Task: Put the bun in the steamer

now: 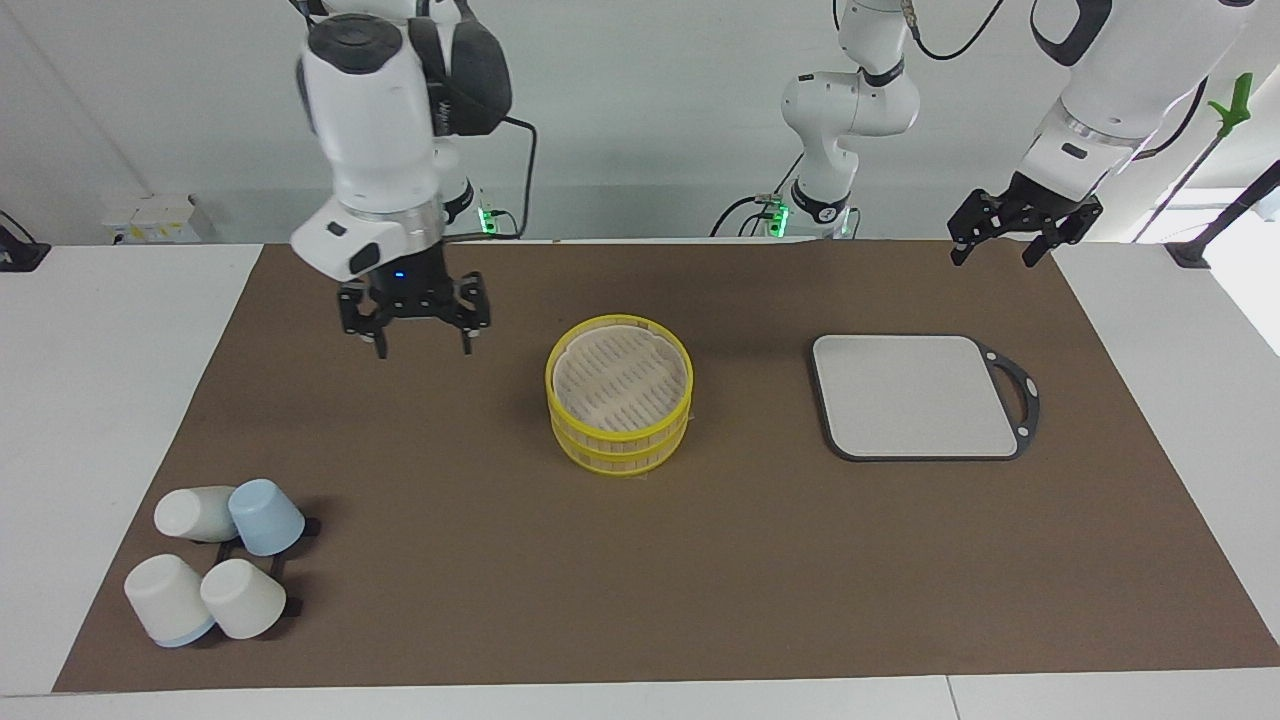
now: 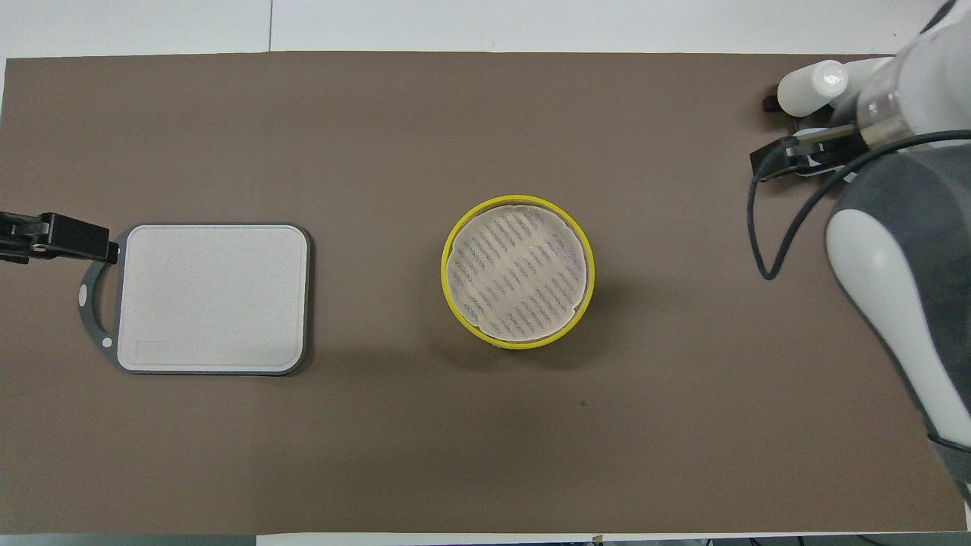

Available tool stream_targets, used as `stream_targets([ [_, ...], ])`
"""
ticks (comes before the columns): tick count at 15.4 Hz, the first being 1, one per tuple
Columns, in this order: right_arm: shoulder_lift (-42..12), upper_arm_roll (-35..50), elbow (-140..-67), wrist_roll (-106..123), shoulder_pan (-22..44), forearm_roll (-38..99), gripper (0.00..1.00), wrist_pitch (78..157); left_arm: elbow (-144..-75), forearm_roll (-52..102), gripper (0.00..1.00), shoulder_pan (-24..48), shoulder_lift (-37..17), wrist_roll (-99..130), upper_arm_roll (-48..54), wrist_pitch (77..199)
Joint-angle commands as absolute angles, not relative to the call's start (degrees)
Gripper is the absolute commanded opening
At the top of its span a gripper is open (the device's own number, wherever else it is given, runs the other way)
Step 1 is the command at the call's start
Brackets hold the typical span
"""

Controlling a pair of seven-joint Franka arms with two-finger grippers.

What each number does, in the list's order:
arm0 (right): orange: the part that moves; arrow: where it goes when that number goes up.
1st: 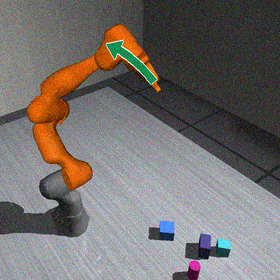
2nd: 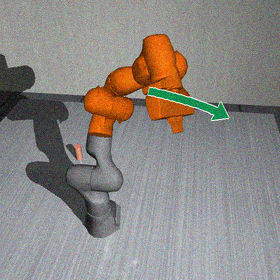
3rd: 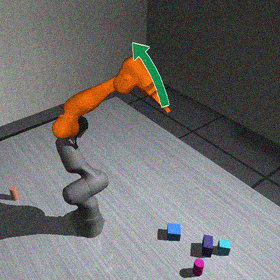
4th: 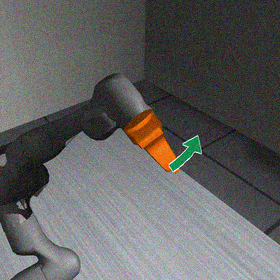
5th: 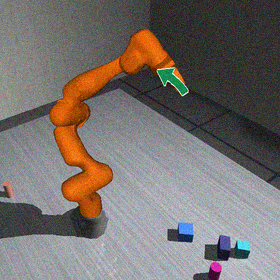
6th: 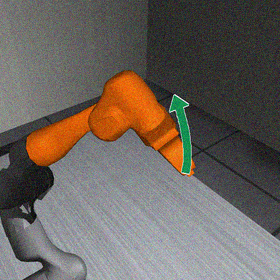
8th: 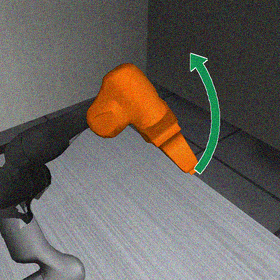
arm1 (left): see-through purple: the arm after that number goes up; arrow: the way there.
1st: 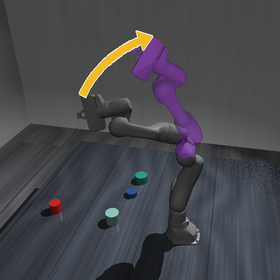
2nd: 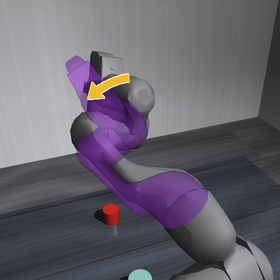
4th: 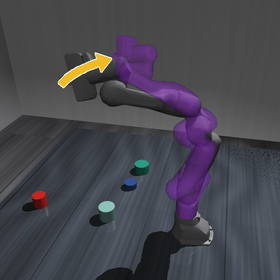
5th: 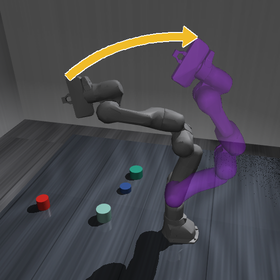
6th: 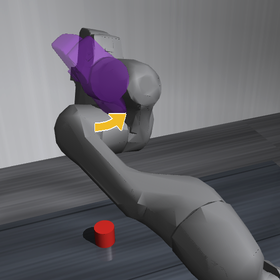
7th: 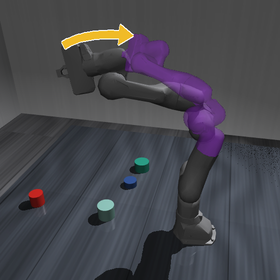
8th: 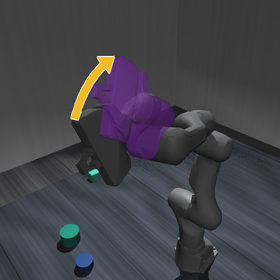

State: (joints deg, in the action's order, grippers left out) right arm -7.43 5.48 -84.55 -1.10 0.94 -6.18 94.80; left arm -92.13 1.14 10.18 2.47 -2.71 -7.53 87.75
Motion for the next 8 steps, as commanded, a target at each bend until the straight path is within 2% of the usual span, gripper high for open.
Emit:
stream_targets([
  [1,-1.8,6.4,-91.4,0.5,-3.9,-0.8,1.0,92.6,-92.8,0.1,1.0,10.3,3.4,-3.4,-7.7,87.7],
  [3,-0.8,6.2,-93.8,0.1,-6.2,2.3,1.0,92.8,-92.8,0.1,1.0,10.4,3.3,-3.3,-7.7,87.7],
  [8,-1.9,6.2,-91.8,0.1,-6.8,2.0,1.0,93.3,-92.8,0.1,1.0,10.4,3.3,-3.3,-7.7,87.7],
])
